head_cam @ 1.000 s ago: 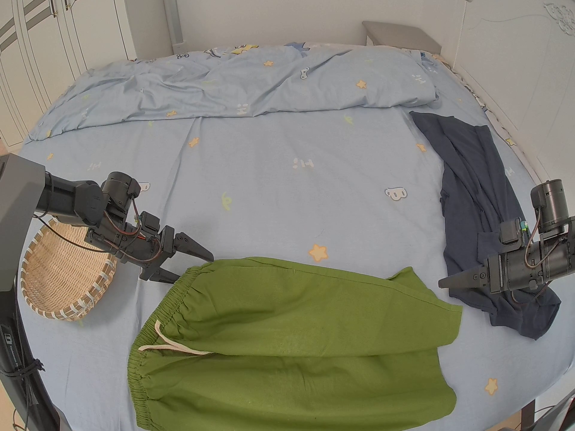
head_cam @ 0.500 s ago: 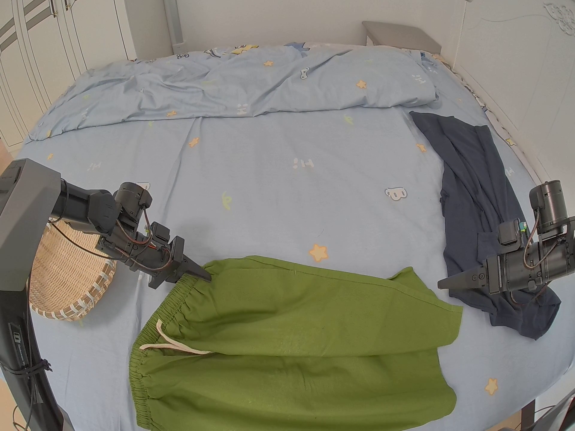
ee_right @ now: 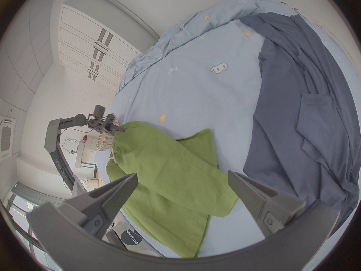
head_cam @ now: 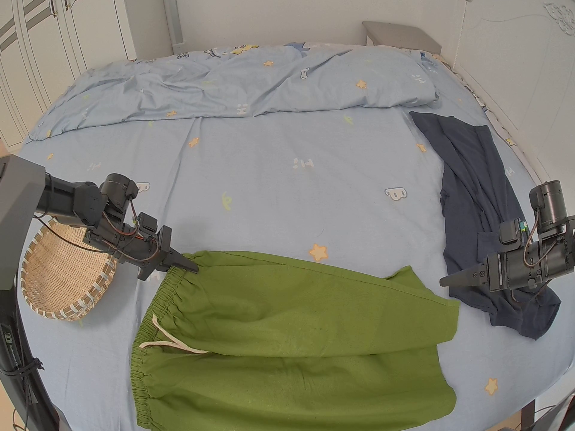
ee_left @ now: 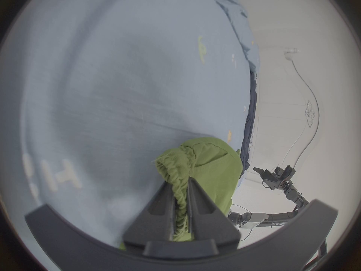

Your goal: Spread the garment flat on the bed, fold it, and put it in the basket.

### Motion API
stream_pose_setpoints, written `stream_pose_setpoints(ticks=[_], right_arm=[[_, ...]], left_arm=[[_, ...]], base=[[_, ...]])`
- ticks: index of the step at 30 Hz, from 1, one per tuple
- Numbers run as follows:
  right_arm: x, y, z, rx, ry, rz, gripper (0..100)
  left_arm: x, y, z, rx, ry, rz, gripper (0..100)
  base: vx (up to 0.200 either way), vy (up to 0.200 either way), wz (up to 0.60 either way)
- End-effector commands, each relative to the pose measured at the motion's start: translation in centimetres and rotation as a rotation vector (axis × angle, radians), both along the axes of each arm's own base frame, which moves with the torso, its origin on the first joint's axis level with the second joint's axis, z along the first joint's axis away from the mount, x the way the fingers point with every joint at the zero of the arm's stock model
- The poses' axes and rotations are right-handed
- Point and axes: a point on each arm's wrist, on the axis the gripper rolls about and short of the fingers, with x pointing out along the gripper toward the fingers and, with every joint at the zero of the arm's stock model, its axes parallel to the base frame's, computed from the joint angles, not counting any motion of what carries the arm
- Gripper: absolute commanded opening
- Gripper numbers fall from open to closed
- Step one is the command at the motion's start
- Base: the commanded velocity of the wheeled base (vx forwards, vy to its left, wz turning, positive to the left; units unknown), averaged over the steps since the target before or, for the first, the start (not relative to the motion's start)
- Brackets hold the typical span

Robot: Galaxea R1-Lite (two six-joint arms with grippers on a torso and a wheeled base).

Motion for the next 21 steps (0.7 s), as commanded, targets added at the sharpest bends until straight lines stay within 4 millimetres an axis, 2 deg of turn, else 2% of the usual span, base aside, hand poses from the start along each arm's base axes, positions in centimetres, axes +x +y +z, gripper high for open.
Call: stream_pose_setpoints(ticks=[1,9,14,21], right_arm=[[0.4,-0.6,-1.0,-0.002,0.041,-0.023,100],[-0.1,-1.9,-2.9,0.0,0.124,-0.077,100],[1.2,-1.9,-5.2,-0.005,0.165,-0.076,100],[2.3,-1.6,-6.6,-0.003,0.173,-0.064,100]], left_arm=[[-1.8,1.4,3.6,-0.004,-0.081,0.035,0],[-2.0,1.7,3.5,-0.002,-0.081,0.038,0],[-2.1,1.4,3.4,0.0,-0.074,0.032,0],[-2.3,1.4,3.4,0.0,-0.08,0.029,0]], base=[[0.0,0.0,0.0],[0.0,0.0,0.0],[0.0,0.0,0.0],[0.0,0.0,0.0]])
